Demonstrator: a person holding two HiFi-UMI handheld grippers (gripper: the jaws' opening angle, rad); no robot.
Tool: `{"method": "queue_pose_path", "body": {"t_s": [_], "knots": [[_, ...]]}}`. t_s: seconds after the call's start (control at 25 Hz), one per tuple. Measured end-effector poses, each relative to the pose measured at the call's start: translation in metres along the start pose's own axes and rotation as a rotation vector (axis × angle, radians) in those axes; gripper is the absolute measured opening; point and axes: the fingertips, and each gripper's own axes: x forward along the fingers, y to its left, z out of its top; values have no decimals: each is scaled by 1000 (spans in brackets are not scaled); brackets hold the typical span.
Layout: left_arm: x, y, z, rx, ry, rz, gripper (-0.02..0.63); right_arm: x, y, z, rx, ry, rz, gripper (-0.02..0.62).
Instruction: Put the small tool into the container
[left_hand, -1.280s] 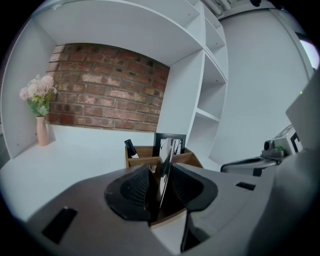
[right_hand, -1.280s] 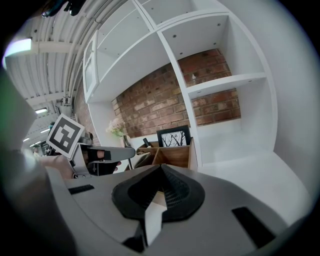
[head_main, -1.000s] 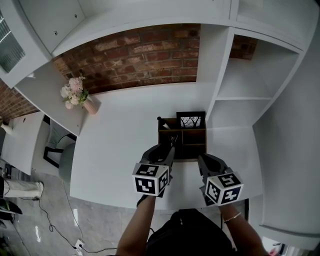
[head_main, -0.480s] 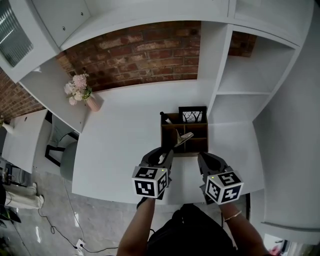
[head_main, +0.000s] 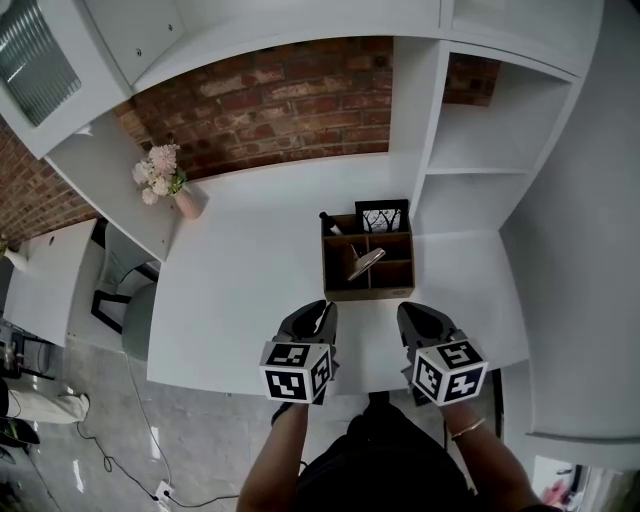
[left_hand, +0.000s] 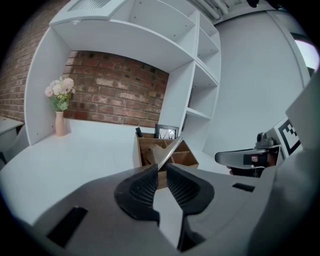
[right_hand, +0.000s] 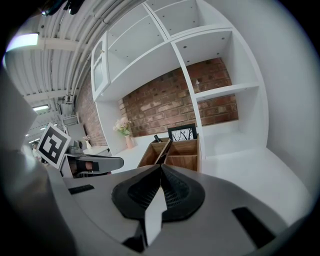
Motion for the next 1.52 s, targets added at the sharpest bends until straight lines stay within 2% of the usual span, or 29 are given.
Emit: {"method": "queue_pose_path", "body": {"t_s": [0.32, 0.8, 1.52], "knots": [[-33, -7, -9, -13, -31, 15, 9, -22, 5, -4, -13, -22, -18, 3], [-63, -12, -15, -18, -59, 23, 9, -37, 20, -7, -42, -38, -29, 3], [-76, -16, -16, -18, -72, 15, 9, -50, 29, -7, -52, -57, -36, 3]]}}
